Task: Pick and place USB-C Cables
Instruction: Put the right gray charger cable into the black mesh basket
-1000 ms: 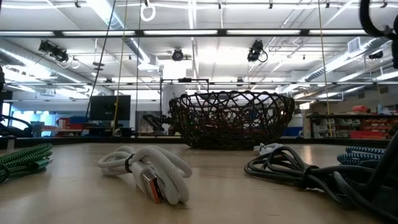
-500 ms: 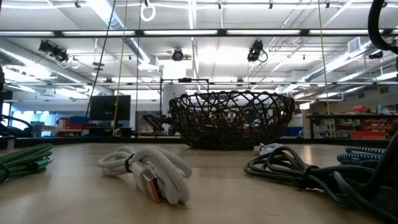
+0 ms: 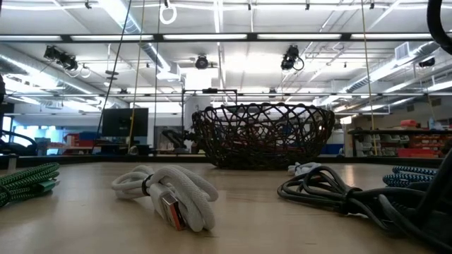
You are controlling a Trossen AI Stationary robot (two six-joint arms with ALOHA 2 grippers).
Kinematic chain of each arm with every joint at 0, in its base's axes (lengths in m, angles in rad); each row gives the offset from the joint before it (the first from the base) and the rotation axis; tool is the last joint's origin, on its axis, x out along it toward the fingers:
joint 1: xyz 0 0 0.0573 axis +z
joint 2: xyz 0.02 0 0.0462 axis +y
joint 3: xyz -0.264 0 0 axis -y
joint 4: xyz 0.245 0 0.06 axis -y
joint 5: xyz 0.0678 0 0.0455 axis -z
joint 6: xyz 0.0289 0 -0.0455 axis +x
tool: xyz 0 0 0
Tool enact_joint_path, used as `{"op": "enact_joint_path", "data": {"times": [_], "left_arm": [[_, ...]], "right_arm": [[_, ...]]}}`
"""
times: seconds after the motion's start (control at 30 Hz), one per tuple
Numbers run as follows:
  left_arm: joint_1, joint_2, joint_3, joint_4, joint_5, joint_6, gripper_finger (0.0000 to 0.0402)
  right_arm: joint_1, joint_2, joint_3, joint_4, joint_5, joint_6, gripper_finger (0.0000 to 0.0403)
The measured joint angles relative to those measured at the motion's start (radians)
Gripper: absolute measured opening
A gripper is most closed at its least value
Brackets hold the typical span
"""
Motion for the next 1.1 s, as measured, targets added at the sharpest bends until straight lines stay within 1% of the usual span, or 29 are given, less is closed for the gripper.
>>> {"op": "enact_joint_path", "data": {"times": [0.17,0.33,0.47,0.57,0.73,0.8,0.9,1.1], "left_arm": [[0.0,0.0,0.0,0.0,0.0,0.0,0.0201],[0.0,0.0,0.0,0.0,0.0,0.001,0.0201],[0.0,0.0,0.0,-0.001,0.0,0.001,0.0201],[0.0,0.0,0.0,-0.002,0.0,0.001,0.0201],[0.0,0.0,0.0,-0.003,0.0,0.003,0.0201],[0.0,0.0,0.0,-0.003,0.0,0.003,0.0201],[0.0,0.0,0.0,-0.003,0.0,0.003,0.0201],[0.0,0.0,0.0,-0.007,0.0,0.012,0.0201]], "right_arm": [[-0.048,-0.006,0.024,-0.025,0.028,-0.09,0.002],[-0.157,-0.066,0.063,-0.06,0.043,-0.282,0.002],[-0.275,-0.14,0.134,-0.163,0.1,-0.5,0.0019],[-0.368,-0.203,0.218,-0.248,0.15,-0.693,0.0019],[-0.543,-0.278,0.409,-0.368,0.182,-1.053,0.0019],[-0.621,-0.284,0.494,-0.416,0.165,-1.202,0.0019],[-0.74,-0.262,0.63,-0.493,0.102,-1.413,0.0019],[-0.957,-0.128,0.879,-0.681,-0.094,-1.868,0.0019]]}}
